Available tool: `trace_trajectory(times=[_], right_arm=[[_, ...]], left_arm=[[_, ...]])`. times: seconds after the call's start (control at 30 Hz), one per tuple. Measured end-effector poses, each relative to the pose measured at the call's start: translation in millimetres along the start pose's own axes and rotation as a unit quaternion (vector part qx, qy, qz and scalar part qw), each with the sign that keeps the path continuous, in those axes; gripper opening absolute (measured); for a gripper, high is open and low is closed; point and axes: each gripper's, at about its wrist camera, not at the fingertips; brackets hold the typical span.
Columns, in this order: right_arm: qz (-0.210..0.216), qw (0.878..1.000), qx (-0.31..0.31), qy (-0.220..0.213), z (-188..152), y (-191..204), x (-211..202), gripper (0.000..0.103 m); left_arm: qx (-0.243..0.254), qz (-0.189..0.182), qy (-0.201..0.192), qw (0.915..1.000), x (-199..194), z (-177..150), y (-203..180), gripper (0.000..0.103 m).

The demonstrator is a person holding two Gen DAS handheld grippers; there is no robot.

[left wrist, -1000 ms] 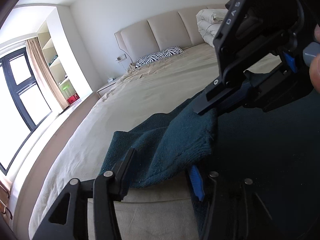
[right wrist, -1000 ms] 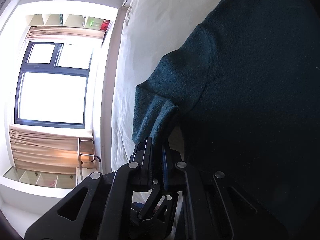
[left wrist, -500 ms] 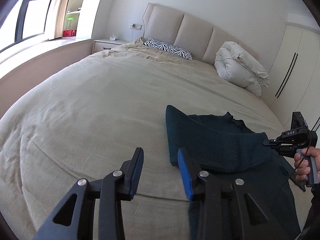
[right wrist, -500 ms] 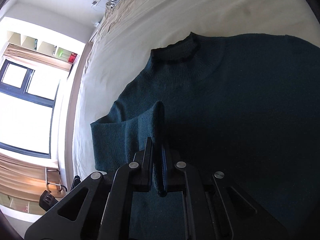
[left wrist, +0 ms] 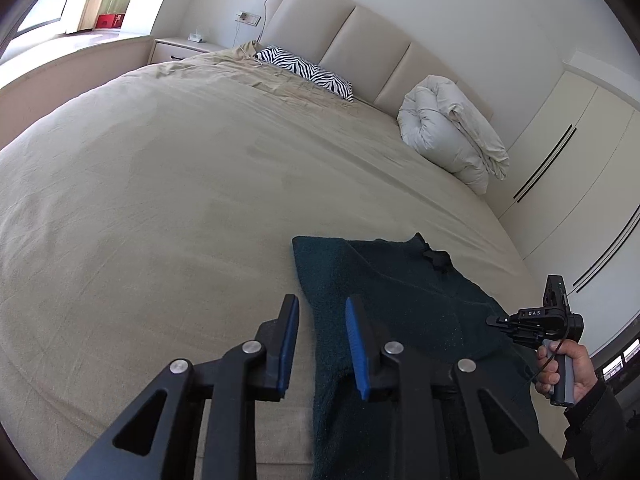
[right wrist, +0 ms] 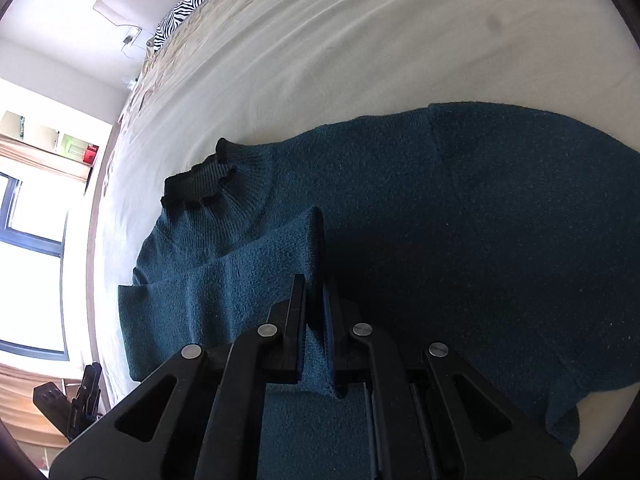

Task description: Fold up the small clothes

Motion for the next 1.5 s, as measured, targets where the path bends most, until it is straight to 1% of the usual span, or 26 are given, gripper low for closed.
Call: trace_trajectory(times=[0.27, 0.47, 0.63, 0.77, 0.87, 0.97, 1.07, 1.1, 1.17, 1.2, 1.23, 1.27, 1.3, 1.33, 1.4, 1.5], right_arm=[[-0.008, 1.000, 0.011, -0.007, 1.0, -18.4, -1.7, 0.007], [-0.014, 1.000, 0.004, -0.015, 8.5, -18.8, -1.5, 0.006], [-0.019, 1.000, 0.002, -0.024, 16.4, -19.6, -3.9, 0.006], [-0.036, 0.999, -0.016, -0.012, 15.4, -17.5, 4.2, 0.007], [-0.025, 1.000, -0.002, -0.015, 15.5, -21.5, 7.7, 0.007], [-0.023, 1.000, -0.001, -0.016, 15.2, -22.8, 11.8, 0.007], [-0.011, 1.000, 0.007, -0.016, 15.3, -27.0, 13.5, 0.007], [-0.005, 1.000, 0.010, -0.017, 15.3, -29.8, 13.6, 0.007], [0.010, 1.000, 0.017, -0.018, 14.9, -35.0, 14.1, 0.007], [0.018, 0.999, 0.020, -0.019, 14.5, -37.9, 14.2, 0.007], [0.028, 0.999, 0.024, -0.020, 14.2, -41.4, 14.3, 0.007], [0.039, 0.999, 0.030, -0.019, 13.9, -45.3, 14.4, 0.007], [0.052, 0.998, 0.037, -0.019, 13.6, -49.5, 14.8, 0.007], [0.066, 0.997, 0.045, -0.019, 13.1, -54.0, 15.0, 0.007], [0.089, 0.994, 0.061, -0.019, 11.5, -62.0, 15.6, 0.007], [0.111, 0.990, 0.077, -0.027, 4.2, -69.2, 13.7, 0.007]], left_arm=[[-0.018, -0.023, 0.019, 0.9994, 28.4, 10.9, -3.1, 0.026], [-0.018, -0.023, 0.029, 0.9991, 43.7, 12.6, -5.7, 0.026], [-0.019, -0.023, 0.033, 0.9990, 48.1, 9.4, -3.9, 0.026], [-0.015, -0.026, 0.041, 0.9987, 55.2, 7.2, -7.3, 0.026], [-0.013, -0.027, 0.044, 0.9986, 62.8, 9.0, -9.6, 0.026], [-0.013, -0.031, 0.052, 0.9981, 76.1, 13.1, -12.2, 0.026], [-0.012, -0.049, 0.071, 0.9962, 98.5, 15.4, -13.4, 0.026], [-0.019, -0.049, 0.080, 0.9954, 108.3, 16.3, -10.2, 0.024], [-0.031, -0.043, 0.104, 0.9932, 131.8, 16.6, -0.1, 0.023], [-0.040, -0.046, 0.114, 0.9916, 142.9, 15.7, 6.7, 0.010], [-0.052, -0.046, 0.114, 0.9910, 148.9, 15.0, 14.3, 0.003], [-0.070, -0.061, 0.116, 0.9889, 152.6, 14.6, 22.0, 0.004], [-0.085, -0.075, 0.118, 0.9865, 153.5, 14.4, 27.4, 0.004], [-0.087, -0.080, 0.119, 0.9858, 151.8, 14.7, 28.5, 0.004], [-0.059, -0.075, 0.118, 0.9884, 144.6, 11.8, 21.9, 0.004], [-0.050, -0.081, 0.121, 0.9881, 129.2, 3.0, 17.3, 0.004]])
Point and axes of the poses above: each gripper's, at about its wrist camera, not at the fingertips, and x roughly the way its jaws point, y to its left, z to its top, and after that the axes turned 2 degrees about -y, right-handed
